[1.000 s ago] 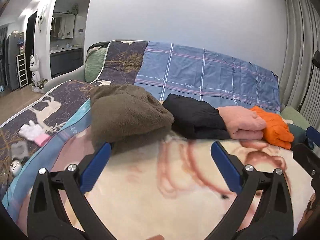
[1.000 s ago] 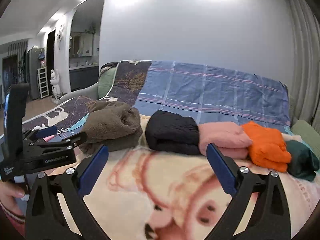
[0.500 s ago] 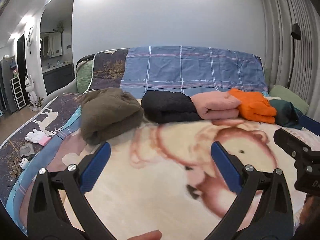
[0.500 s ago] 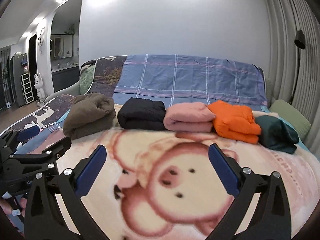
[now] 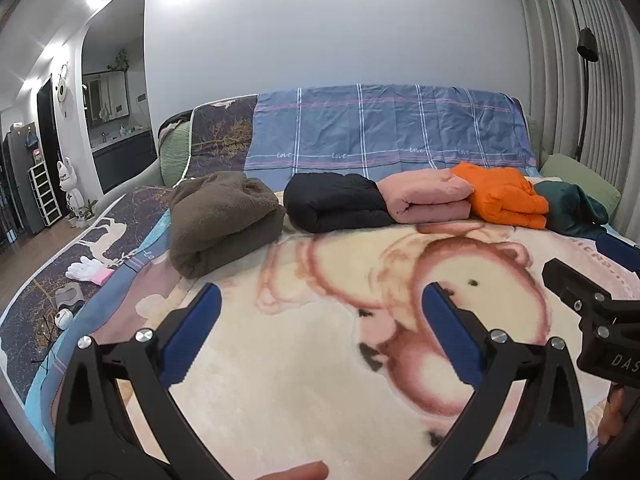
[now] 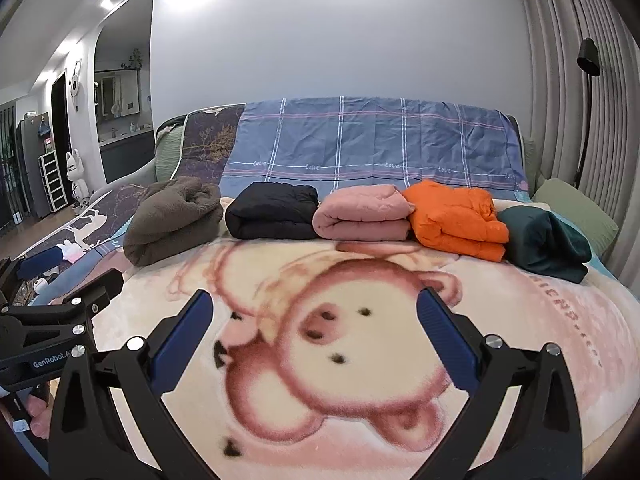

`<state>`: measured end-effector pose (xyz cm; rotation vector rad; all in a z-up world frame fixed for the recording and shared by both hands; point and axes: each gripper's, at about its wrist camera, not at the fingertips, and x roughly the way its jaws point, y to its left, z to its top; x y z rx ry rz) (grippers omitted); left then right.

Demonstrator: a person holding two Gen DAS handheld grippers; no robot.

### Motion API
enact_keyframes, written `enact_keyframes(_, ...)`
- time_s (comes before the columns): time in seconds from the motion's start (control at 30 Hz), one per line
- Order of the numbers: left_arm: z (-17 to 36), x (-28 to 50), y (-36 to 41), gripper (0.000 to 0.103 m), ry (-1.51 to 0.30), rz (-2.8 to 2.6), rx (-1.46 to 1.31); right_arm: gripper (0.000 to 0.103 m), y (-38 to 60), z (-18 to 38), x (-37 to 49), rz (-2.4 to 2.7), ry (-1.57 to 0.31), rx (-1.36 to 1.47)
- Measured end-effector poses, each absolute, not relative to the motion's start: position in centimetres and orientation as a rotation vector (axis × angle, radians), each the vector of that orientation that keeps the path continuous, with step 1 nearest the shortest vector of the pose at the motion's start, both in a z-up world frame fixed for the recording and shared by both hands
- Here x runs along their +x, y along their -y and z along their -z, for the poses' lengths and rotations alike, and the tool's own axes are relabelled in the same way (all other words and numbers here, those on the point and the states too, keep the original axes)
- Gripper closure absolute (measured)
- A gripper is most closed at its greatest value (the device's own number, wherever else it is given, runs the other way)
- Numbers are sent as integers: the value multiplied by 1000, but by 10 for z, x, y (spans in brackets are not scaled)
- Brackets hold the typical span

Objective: Fold large clothes

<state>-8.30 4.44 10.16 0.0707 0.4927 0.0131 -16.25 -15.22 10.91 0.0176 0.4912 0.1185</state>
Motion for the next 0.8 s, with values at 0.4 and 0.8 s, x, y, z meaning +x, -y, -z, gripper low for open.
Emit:
enact_keyframes(0.4, -97, -89, -24, 2, -507, -25, 111, 1, 168, -102, -167, -111, -509, 44)
enact_keyframes(0.8, -95, -87, -18, 2, -505, -51, 130, 1, 167, -96, -165, -113, -523, 49)
